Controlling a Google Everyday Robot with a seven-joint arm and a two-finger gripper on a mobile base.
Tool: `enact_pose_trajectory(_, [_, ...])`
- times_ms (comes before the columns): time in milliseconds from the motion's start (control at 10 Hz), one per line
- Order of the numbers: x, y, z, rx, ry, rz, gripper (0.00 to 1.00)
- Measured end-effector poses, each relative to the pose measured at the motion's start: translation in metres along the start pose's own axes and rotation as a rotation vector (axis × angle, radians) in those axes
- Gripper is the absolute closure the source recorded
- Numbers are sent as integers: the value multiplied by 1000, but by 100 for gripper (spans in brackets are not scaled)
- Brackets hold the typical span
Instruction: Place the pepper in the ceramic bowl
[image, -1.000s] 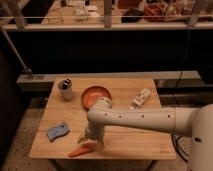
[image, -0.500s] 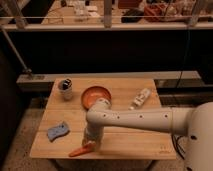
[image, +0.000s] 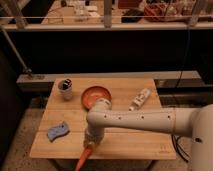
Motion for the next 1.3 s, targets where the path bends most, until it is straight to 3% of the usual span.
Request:
enact_pose_trajectory(500, [7,5,-17,-4,18,-1,98])
enact_pose_trajectory(800, [20,8,-40,-3,27,0,98])
enact_pose_trajectory(1100, [20,10,-43,1,37,-1,98])
enact_pose_trajectory(1300, [34,11,-60,11,48,3,98])
